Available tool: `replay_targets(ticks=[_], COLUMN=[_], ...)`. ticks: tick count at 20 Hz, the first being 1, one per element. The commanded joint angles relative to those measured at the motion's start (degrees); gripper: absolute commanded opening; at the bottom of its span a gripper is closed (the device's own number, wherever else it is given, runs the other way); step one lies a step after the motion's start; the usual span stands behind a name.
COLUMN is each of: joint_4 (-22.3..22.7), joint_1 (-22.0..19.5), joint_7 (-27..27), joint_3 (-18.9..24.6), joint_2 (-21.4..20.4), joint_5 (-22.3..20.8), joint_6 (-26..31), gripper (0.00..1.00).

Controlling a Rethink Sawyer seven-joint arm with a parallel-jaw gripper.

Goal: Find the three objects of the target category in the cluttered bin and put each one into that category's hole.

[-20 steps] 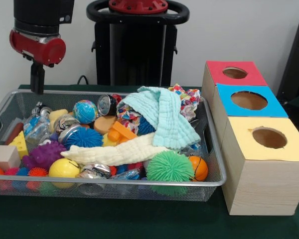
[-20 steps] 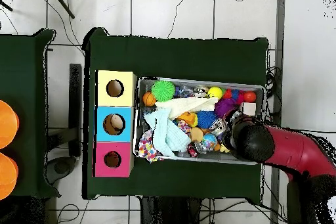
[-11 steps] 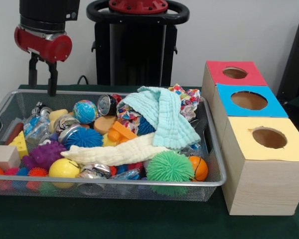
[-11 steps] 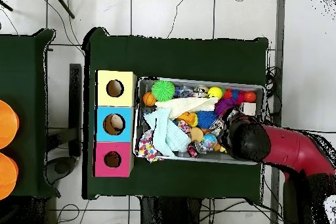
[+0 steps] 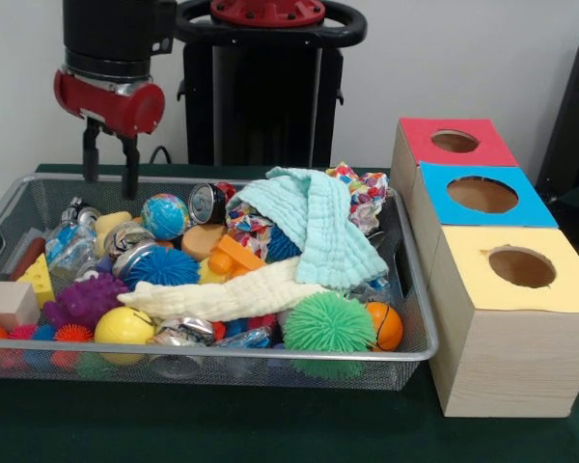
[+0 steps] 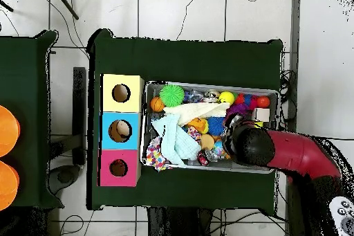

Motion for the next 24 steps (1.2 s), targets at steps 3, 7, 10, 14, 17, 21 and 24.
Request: replay_targets(ticks=[3,7,10,14,17,21,24], joint_4=[4.7,5.1,5.3,5.7,4.3,1.2,-0.6], joint_1=[4.2,6.9,8.7,9.2,9.8,9.7,9.7], joint_7=[4.3,7.2,9.0,9.7,10.3,10.2,9.0], joint_3=[4.0,2.5,1.5,1.7,1.4,1.4,1.4], joint_2=[6.0,6.9,8.0,12.3,17.3,25.3,28.1], joint_5=[3.9,5.2,6.1,6.8,7.1,7.3,7.7], joint_6=[-0.3,-2.4,-4.5,-10.2,-15.6,-22.8,-25.2], gripper=[1.0,1.0,1.0,1.0,1.0,1.0,1.0])
